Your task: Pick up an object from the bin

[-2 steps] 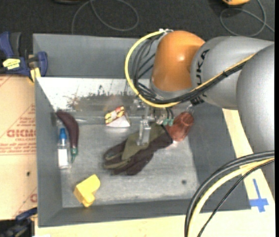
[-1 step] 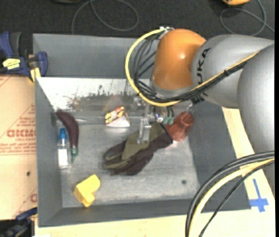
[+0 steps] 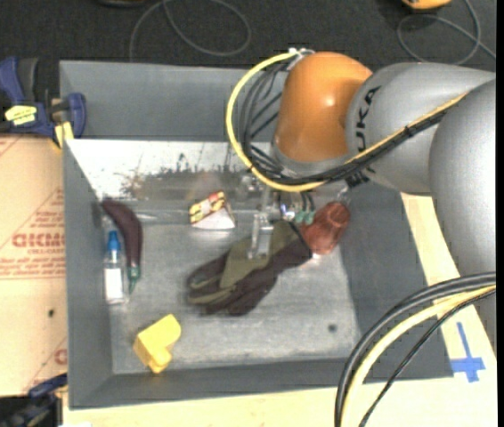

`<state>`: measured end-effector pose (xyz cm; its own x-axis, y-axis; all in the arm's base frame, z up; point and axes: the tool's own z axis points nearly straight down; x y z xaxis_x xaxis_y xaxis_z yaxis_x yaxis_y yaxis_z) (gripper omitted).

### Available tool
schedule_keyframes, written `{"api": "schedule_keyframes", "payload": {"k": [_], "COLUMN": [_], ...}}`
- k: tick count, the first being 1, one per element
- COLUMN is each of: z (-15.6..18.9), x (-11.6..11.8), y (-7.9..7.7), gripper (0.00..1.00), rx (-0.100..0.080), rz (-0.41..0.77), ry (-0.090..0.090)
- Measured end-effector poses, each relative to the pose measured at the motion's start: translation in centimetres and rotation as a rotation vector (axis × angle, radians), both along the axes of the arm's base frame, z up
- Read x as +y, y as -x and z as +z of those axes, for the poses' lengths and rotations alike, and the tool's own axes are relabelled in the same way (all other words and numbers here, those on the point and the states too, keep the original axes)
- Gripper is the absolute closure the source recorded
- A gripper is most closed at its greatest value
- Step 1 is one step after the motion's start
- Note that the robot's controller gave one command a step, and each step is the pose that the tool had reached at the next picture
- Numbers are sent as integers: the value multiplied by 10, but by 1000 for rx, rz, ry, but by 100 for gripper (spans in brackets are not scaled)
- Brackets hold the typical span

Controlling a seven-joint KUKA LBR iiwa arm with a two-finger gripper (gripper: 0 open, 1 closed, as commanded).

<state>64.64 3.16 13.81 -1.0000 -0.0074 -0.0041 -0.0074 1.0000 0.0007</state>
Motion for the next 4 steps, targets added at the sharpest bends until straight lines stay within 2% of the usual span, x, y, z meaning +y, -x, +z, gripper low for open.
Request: {"api": "schedule_keyframes", "payload": {"k": [1, 2, 3, 4], "z": [30, 4, -66, -66], "x": [7, 1, -12, -12], "y": [0, 5, 3, 3], "gripper": [0, 0, 100, 100], "rx": [1, -10, -3, -3], "rz": [104, 300, -89, -89], "ry": [2, 3, 1, 1]}}
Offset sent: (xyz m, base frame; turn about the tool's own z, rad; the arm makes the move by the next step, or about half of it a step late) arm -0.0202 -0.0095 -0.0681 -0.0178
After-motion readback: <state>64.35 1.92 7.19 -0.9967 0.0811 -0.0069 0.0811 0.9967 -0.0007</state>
